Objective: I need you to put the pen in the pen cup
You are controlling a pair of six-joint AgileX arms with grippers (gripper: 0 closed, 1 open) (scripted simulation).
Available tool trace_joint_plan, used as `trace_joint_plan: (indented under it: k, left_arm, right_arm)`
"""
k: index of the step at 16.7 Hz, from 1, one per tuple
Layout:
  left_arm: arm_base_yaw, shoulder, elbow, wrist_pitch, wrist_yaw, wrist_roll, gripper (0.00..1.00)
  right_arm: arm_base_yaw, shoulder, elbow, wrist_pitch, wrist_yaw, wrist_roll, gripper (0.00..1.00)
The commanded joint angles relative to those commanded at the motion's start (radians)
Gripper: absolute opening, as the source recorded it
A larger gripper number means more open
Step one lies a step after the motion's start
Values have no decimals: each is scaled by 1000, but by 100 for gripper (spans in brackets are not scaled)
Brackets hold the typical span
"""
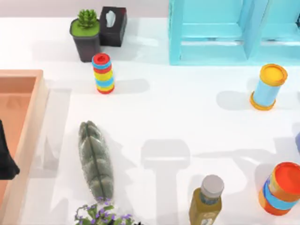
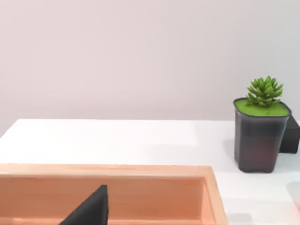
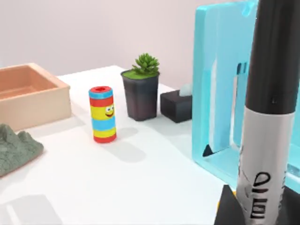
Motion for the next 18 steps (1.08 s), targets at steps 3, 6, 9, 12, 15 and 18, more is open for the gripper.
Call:
trace_joint_plan:
  k: [3,6,9,12,15,18]
  left_arm:
    - [0,0,0,0,0,0,100]
    - [0,0,0,0,0,0,100]
    - [0,0,0,0,0,0,100]
    - [0,0,0,0,0,0,100]
    - [0,0,0,0,0,0,100]
    - [0,0,0,0,0,0,100]
  right_arm:
    - [0,0,0,0,0,0,30]
    - [0,0,0,0,0,0,53]
    - [0,0,0,0,0,0,75]
    - [0,0,0,0,0,0,98]
    - [0,0,0,0,0,0,100]
    - [0,0,0,0,0,0,100]
